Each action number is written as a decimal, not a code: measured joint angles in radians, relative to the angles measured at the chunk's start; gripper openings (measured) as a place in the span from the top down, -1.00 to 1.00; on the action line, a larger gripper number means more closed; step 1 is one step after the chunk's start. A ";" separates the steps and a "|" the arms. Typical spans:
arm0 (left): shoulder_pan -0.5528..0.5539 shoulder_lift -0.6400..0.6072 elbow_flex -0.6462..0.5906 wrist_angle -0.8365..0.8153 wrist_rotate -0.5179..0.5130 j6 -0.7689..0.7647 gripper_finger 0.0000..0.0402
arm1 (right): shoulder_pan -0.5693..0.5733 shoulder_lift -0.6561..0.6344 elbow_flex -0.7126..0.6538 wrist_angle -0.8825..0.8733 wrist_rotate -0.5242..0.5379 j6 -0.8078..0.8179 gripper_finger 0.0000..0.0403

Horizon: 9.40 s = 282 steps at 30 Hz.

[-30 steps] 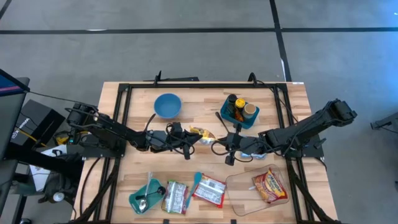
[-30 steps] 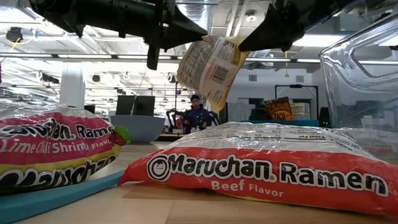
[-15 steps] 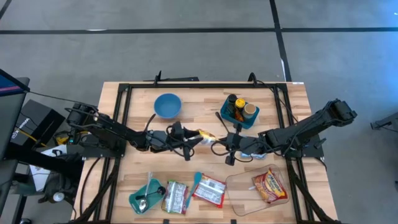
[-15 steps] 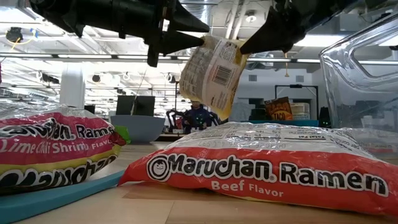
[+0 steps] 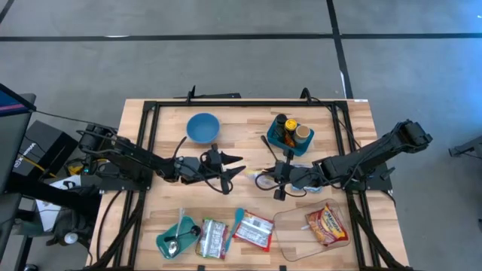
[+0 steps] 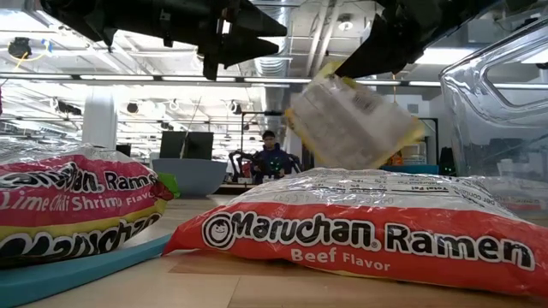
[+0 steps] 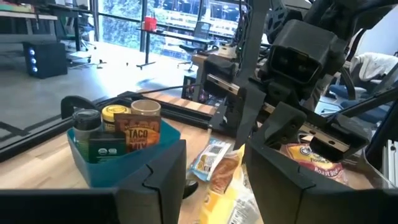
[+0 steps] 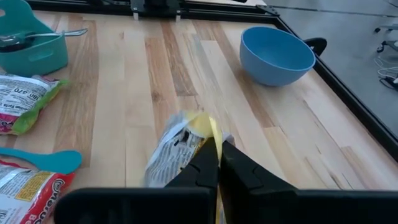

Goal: Pick & Place Food Item
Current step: Put the yellow noodle pack into the transparent bin

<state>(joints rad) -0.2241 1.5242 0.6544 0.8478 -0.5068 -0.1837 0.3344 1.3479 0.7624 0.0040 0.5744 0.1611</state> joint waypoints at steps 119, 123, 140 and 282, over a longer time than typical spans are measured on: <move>0.000 0.000 0.000 0.006 0.000 -0.008 0.21 | 0.744 -0.092 0.476 -1.194 0.114 1.028 1.00; 0.000 0.000 0.000 0.006 0.000 -0.008 0.21 | 0.776 -0.092 0.476 -1.204 0.112 1.126 1.00; 0.000 0.000 0.000 0.006 0.000 -0.008 0.21 | 0.932 -0.082 0.476 -1.079 0.051 1.409 1.00; 0.000 0.001 0.000 0.006 0.000 -0.008 0.21 | 0.635 0.032 0.446 -1.143 -0.459 1.534 1.00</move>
<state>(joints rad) -0.2241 1.5249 0.6544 0.8539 -0.5068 -0.1913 0.9695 1.3800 1.2083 -1.1390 0.1156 1.6951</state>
